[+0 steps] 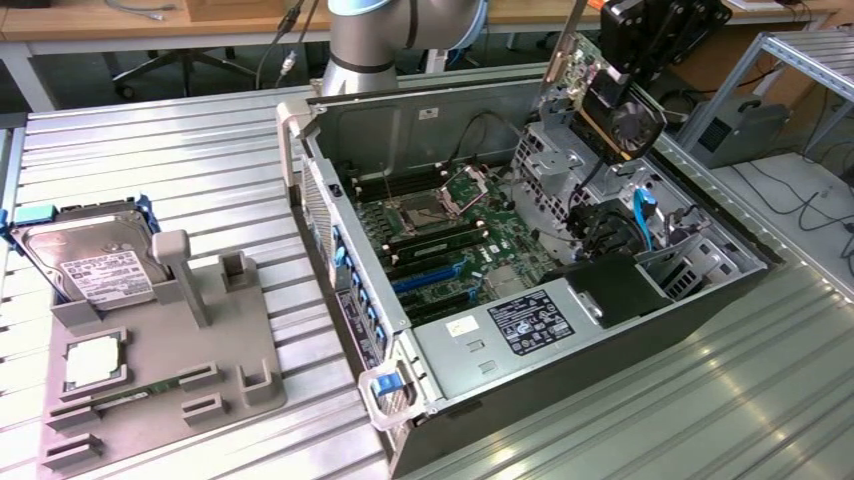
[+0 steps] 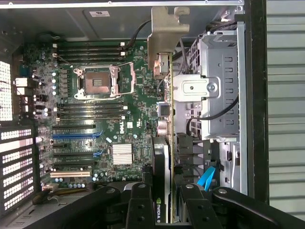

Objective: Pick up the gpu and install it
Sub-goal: 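Insert the gpu into the slot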

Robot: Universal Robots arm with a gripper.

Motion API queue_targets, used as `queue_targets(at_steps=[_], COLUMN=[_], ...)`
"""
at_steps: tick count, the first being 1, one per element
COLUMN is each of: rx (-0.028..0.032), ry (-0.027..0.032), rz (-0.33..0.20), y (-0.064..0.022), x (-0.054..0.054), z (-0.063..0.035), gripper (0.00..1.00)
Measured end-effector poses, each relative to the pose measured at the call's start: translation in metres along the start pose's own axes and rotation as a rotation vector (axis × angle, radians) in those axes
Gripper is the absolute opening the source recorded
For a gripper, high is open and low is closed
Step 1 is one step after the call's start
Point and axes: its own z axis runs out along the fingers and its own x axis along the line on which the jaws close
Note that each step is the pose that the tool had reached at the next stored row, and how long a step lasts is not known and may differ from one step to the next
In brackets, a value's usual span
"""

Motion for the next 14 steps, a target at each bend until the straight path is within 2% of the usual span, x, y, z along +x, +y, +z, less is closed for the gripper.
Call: queue_targets(at_steps=[10, 14], rx=[0.0, -0.0009], ry=[0.0002, 0.0019], rz=[-0.003, -0.035], y=[0.0, 0.0001], x=[0.0, 0.0001], z=[0.0001, 0.0004], gripper=[0.27, 0.27])
